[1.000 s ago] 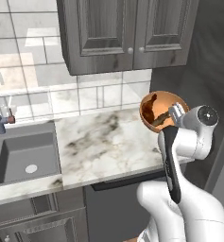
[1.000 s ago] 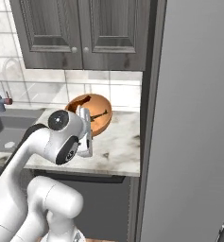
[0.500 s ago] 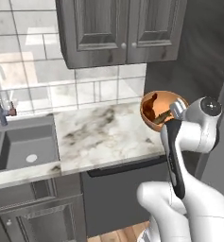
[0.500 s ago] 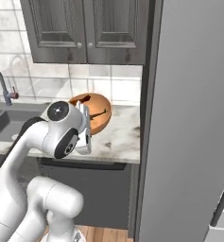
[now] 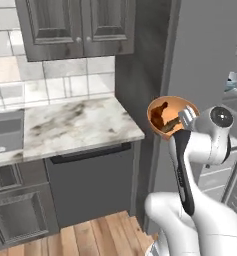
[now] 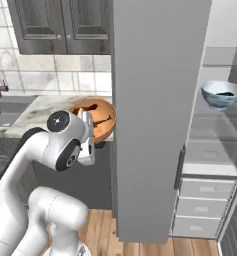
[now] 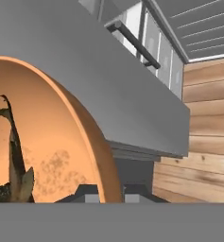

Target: Place the bowl with the eggplant and tomato on the second highest shelf of the fridge. Place the bowl with the fish and chicken drumstick on the top shelf of the fridge.

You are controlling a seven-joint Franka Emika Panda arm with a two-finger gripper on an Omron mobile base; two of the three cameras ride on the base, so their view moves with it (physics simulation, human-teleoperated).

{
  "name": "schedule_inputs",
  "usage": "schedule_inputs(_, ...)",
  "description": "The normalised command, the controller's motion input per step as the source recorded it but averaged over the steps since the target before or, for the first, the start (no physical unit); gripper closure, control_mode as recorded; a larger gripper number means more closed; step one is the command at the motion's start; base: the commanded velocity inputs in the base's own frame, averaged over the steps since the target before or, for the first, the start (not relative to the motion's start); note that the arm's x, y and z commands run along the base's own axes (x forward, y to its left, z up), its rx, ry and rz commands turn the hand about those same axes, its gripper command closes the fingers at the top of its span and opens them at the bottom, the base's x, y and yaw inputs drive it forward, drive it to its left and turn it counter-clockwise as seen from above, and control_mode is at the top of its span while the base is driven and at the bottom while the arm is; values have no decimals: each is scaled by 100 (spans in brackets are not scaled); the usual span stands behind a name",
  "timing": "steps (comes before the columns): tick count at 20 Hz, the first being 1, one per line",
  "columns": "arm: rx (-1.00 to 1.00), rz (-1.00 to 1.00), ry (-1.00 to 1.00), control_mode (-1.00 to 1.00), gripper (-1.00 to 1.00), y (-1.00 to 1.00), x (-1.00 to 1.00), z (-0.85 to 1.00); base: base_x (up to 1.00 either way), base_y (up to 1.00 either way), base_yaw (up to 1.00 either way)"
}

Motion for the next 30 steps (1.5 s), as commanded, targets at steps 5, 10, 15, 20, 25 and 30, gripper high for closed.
schedule_inputs(5,0,0,0,100,100,0,0,0,0,-100,-11)
schedule_inputs(10,0,0,0,100,100,0,0,0,18,-100,1)
schedule_inputs(15,0,0,0,100,100,0,0,0,46,-83,13)
schedule_inputs(20,0,0,0,100,100,0,0,0,55,-49,13)
schedule_inputs(25,0,0,0,100,100,0,0,0,65,-2,15)
schedule_inputs(30,0,0,0,100,100,0,0,0,45,-29,7)
